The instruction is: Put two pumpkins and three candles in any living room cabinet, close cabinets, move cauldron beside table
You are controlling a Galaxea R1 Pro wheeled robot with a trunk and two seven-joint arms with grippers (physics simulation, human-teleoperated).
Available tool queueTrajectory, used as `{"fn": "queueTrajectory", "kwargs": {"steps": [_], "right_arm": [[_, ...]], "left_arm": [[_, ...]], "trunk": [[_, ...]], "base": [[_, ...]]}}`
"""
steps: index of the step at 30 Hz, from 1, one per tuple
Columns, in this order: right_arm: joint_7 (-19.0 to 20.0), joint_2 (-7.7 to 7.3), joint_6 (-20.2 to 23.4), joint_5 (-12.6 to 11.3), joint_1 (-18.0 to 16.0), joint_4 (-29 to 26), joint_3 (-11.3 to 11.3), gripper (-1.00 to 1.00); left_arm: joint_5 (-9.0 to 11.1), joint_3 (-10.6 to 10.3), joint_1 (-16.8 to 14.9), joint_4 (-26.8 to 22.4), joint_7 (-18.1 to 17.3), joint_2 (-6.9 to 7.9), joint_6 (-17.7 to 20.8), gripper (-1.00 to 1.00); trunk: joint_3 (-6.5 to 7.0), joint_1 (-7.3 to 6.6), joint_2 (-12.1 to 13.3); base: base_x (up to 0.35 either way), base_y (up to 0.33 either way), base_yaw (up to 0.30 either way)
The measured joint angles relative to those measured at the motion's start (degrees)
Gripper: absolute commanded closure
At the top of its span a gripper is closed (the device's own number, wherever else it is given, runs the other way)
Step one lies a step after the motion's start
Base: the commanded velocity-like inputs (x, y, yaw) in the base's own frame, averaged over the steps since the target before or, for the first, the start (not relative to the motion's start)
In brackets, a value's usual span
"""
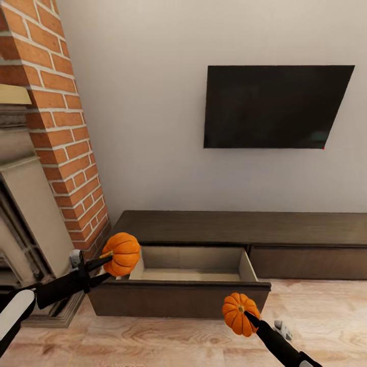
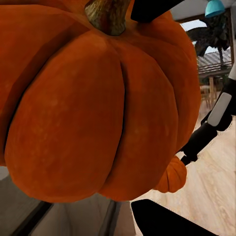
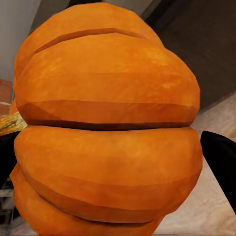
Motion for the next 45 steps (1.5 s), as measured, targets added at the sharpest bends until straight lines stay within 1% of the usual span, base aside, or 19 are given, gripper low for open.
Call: {"fn": "queueTrajectory", "kwargs": {"steps": [11,15,22,37,45], "right_arm": [[-0.48,0.0,0.19,-0.18,0.0,0.05,0.01,1.0],[0.06,0.0,-0.02,-0.25,-0.01,0.04,-0.28,1.0],[0.26,0.0,-0.14,-0.21,0.0,0.03,-0.27,1.0],[0.36,-0.01,-0.16,-0.21,0.01,0.01,-0.26,1.0],[0.36,-0.02,-0.16,-0.21,0.02,0.01,-0.24,1.0]], "left_arm": [[-0.31,0.0,0.0,0.01,0.03,-0.03,-0.1,1.0],[0.05,-0.02,0.0,0.01,0.06,-0.05,0.02,1.0],[-0.06,-0.06,0.0,0.0,0.09,-0.05,0.01,1.0],[-0.03,-0.08,-0.03,0.02,0.09,-0.06,0.02,1.0],[-0.18,-0.1,-0.03,0.03,0.1,-0.06,-0.04,1.0]], "trunk": [[0.0,0.0,0.0],[0.0,0.0,0.0],[0.0,0.0,0.0],[0.0,0.0,0.0],[0.0,0.0,0.0]], "base": [[0.003,-0.008,0.275],[0.0,-0.173,0.275],[0.0,-0.133,0.257],[0.006,-0.003,0.012],[0.092,-0.035,-0.197]]}}
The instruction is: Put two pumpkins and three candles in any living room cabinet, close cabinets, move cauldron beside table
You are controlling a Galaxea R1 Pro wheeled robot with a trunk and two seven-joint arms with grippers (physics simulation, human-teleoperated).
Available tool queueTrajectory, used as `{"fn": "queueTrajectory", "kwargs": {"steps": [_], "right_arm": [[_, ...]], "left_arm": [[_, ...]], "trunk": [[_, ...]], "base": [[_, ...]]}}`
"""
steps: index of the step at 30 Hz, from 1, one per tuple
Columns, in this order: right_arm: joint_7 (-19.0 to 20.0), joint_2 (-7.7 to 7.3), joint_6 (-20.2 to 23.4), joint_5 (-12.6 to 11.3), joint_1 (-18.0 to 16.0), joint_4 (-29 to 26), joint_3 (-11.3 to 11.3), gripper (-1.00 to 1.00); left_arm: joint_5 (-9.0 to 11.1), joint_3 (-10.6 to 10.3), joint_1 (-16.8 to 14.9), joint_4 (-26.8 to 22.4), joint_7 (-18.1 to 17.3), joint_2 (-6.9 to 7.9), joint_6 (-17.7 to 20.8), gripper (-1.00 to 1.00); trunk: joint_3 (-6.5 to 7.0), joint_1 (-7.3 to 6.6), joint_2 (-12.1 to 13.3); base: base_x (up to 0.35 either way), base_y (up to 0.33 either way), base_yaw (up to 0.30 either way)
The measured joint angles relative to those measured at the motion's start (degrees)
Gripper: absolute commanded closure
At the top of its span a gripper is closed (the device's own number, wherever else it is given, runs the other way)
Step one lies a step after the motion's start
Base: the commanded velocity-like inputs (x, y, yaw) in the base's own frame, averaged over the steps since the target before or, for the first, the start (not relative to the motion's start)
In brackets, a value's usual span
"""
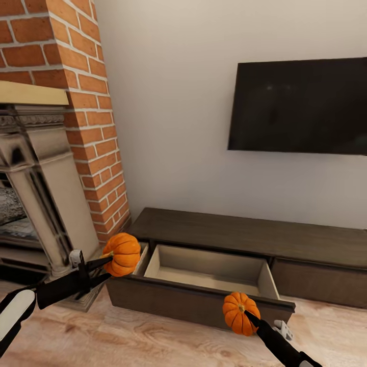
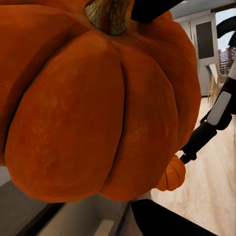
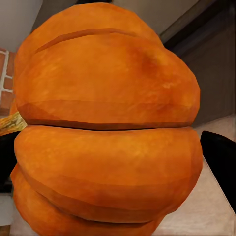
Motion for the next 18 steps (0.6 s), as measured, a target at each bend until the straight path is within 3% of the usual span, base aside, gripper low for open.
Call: {"fn": "queueTrajectory", "kwargs": {"steps": [18], "right_arm": [[-0.02,0.01,0.0,-0.01,-0.01,0.01,-0.05,1.0]], "left_arm": [[0.21,0.01,0.01,-0.02,-0.01,0.0,0.05,1.0]], "trunk": [[0.0,0.0,0.0]], "base": [[0.066,0.0,-0.022]]}}
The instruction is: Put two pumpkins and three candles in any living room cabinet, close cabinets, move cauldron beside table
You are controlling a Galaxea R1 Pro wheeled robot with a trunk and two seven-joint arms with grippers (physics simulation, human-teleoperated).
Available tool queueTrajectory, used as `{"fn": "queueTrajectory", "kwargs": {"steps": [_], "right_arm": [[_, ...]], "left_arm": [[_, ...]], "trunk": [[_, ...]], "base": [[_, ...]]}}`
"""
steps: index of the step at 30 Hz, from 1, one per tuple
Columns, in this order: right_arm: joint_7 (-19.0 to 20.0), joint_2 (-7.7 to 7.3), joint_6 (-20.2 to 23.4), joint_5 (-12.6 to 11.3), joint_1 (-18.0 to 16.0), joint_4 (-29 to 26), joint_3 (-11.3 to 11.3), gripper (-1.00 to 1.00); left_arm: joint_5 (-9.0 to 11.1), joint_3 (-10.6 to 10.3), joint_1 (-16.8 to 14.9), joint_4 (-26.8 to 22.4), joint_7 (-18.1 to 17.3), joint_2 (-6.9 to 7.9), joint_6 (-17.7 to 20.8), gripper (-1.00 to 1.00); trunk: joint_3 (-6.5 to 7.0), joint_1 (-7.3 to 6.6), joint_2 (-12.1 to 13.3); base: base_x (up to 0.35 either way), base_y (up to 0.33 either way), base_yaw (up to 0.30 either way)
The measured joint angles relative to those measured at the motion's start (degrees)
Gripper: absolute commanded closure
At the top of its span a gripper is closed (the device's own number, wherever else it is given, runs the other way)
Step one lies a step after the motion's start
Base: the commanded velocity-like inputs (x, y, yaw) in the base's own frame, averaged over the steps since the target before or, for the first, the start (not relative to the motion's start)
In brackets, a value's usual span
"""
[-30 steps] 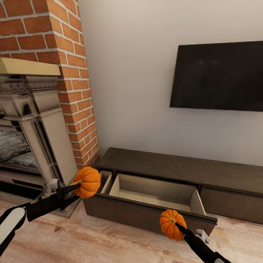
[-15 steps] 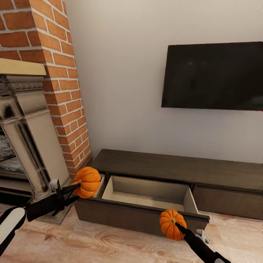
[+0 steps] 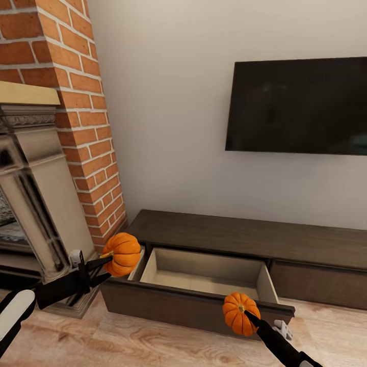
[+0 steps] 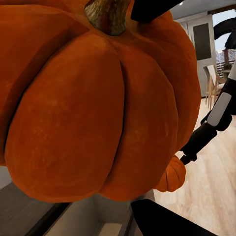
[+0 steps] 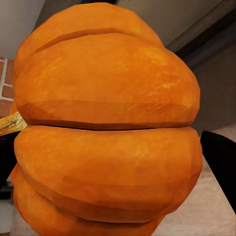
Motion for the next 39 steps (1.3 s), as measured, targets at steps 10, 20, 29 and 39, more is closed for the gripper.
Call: {"fn": "queueTrajectory", "kwargs": {"steps": [10,20,29,39], "right_arm": [[-0.93,-0.14,0.66,1.07,0.0,-0.04,0.29,1.0],[-8.47,-1.75,16.54,9.66,-0.08,-22.71,1.52,1.0],[-24.12,-2.0,28.25,11.77,-0.98,-36.53,-6.55,1.0],[-25.86,-1.88,28.1,12.25,-4.24,-36.71,-8.8,1.0]], "left_arm": [[0.0,0.0,0.0,0.0,0.04,0.0,0.0,1.0],[-0.12,-0.02,-0.02,0.02,0.03,-0.01,-0.01,1.0],[-0.19,0.23,0.01,2.6,0.1,0.07,-0.08,1.0],[-2.89,0.03,0.01,2.99,0.2,-0.48,-1.59,1.0]], "trunk": [[0.0,0.0,0.0],[0.01,0.0,0.0],[0.0,0.0,0.0],[0.0,0.0,0.0]], "base": [[0.0,0.0,0.0],[0.0,0.0,0.0],[0.0,0.0,0.0],[0.0,0.0,0.0]]}}
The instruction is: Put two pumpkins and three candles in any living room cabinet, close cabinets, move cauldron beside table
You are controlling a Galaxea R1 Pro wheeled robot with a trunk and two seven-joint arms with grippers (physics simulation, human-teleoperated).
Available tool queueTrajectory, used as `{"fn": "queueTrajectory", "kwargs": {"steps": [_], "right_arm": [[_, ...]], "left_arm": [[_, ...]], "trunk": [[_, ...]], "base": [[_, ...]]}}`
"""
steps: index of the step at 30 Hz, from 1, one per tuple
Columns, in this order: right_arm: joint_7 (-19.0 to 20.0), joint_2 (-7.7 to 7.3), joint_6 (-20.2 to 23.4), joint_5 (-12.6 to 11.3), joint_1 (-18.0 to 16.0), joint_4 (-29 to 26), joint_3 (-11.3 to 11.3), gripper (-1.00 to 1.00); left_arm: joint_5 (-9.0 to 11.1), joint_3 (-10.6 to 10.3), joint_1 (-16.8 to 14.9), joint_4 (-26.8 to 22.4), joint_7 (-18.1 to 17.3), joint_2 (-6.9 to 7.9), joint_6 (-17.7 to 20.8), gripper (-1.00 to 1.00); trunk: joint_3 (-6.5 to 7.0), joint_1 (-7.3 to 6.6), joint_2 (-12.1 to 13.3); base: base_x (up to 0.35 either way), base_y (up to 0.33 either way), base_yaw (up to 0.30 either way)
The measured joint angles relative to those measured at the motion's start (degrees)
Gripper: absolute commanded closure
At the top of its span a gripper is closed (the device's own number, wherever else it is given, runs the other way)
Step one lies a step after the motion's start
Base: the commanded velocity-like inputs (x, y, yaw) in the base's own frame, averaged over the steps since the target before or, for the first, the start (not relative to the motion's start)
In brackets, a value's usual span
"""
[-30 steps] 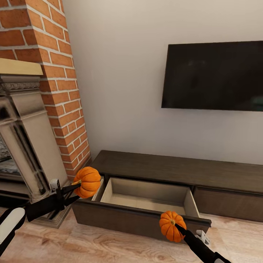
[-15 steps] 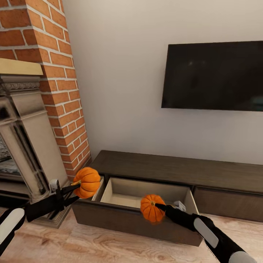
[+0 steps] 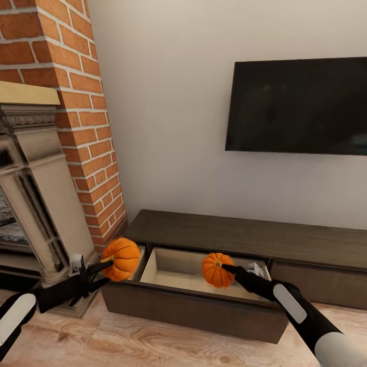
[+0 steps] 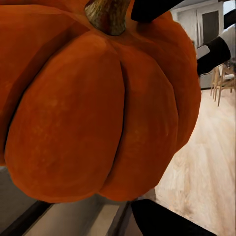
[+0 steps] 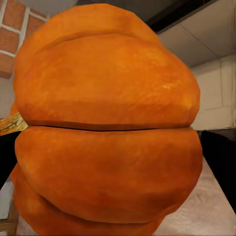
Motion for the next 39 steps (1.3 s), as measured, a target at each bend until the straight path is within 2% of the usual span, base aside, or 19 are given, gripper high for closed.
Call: {"fn": "queueTrajectory", "kwargs": {"steps": [4,8,13,18,19,20,22,31,33,35,39], "right_arm": [[-1.59,0.25,-0.21,0.03,-1.18,0.01,0.11,1.0],[-1.88,0.4,-1.58,0.18,-1.44,-0.01,0.1,1.0],[-1.42,0.12,-2.23,-0.02,-1.47,-0.24,-0.06,1.0],[-0.02,0.04,-2.35,-0.34,-1.46,-1.05,-0.11,1.0],[0.78,0.0,-2.42,-0.45,-1.46,-1.15,-0.13,1.0],[0.89,-0.01,-2.44,-0.4,-1.47,-1.15,-0.17,1.0],[0.93,-0.02,-2.79,-0.29,-1.47,-1.15,-0.16,1.0],[0.47,0.49,-3.98,0.18,-1.46,-1.06,0.0,1.0],[0.04,0.55,-3.92,0.33,-1.46,-1.0,0.03,1.0],[-1.62,0.6,-3.91,0.51,-1.46,-0.88,0.04,1.0],[-9.82,0.54,-5.0,0.52,-1.48,-0.8,-0.02,1.0]], "left_arm": [[-4.73,-0.1,-0.06,-0.01,0.15,-0.33,-0.86,1.0],[-9.03,-0.3,-0.32,0.01,0.24,-2.07,-1.09,1.0],[-12.11,-0.32,-0.43,0.02,0.25,-4.52,-1.1,1.0],[-13.06,-0.31,-0.47,0.02,0.32,-5.5,-1.09,1.0],[-12.92,-0.2,-0.49,0.02,2.21,-5.64,-1.03,1.0],[-13.93,-0.2,-0.46,0.05,2.92,-5.64,-1.31,1.0],[-12.97,-0.1,-0.49,0.01,3.86,-5.74,-1.06,1.0],[-13.18,-0.13,-0.56,-0.33,5.88,-6.46,-1.13,1.0],[-13.21,-0.07,-0.81,-0.28,8.11,-6.47,-1.15,1.0],[-13.55,0.04,-2.26,0.06,12.07,-6.78,-1.27,1.0],[-13.04,0.0,-6.36,0.74,25.18,-10.42,-2.13,1.0]], "trunk": [[0.0,0.0,0.0],[0.0,0.0,0.0],[0.0,0.0,0.0],[0.0,0.0,0.0],[0.0,0.0,0.0],[0.0,0.0,0.0],[0.0,0.0,0.0],[0.0,0.0,0.0],[0.0,0.0,0.0],[0.0,0.0,0.0],[0.0,0.0,0.0]], "base": [[0.0,0.0,0.0],[0.0,0.0,0.0],[0.0,0.0,0.0],[0.0,0.0,0.0],[0.0,0.0,0.0],[0.0,0.0,0.0],[0.0,0.0,0.0],[0.0,0.0,0.0],[0.0,0.0,0.0],[0.0,0.0,0.0],[0.0,0.0,0.0]]}}
